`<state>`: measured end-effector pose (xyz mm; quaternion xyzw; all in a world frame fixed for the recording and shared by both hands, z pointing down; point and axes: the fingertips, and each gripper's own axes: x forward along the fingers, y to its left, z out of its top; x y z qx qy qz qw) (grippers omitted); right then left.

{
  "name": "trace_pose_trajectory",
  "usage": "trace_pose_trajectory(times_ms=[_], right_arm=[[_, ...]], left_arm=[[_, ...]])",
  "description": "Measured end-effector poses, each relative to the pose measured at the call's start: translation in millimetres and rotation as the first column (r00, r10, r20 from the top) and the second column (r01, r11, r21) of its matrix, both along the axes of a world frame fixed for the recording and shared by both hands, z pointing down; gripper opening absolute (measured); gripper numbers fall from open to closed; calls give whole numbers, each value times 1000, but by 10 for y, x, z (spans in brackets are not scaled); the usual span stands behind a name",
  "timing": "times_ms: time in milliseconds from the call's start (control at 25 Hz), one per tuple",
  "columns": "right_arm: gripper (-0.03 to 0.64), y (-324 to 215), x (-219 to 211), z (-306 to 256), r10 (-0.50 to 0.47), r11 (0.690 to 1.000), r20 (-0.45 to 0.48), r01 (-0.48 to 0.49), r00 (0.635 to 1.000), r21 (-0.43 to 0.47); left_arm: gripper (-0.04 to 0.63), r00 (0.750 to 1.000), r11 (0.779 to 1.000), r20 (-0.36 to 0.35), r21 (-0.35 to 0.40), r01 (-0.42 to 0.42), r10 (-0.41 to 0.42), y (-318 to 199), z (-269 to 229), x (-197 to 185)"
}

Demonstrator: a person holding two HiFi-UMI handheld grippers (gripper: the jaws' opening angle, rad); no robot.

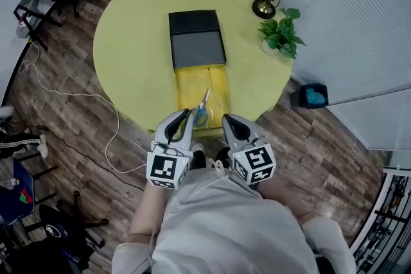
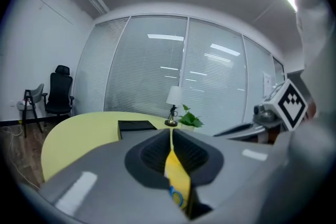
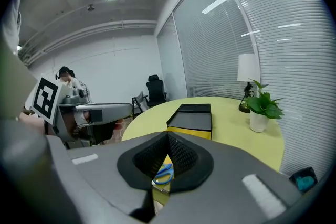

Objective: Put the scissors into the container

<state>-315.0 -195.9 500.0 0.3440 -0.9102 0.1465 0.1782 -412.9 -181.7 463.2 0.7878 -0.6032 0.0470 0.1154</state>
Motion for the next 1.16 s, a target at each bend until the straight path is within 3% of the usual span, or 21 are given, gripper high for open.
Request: trace_pose_trajectory(times_ms=[200,1160], right_arm=[[-2,29,-92,-54,-48,999,0,48,999,22],[-2,-40,-107,18,-48,999,-44,48,998,7]], left_arm=[[12,1000,1000,8,9,4,-4,4,-30,-22],[8,998,999,39,-14,-50,50,-36,41,66]])
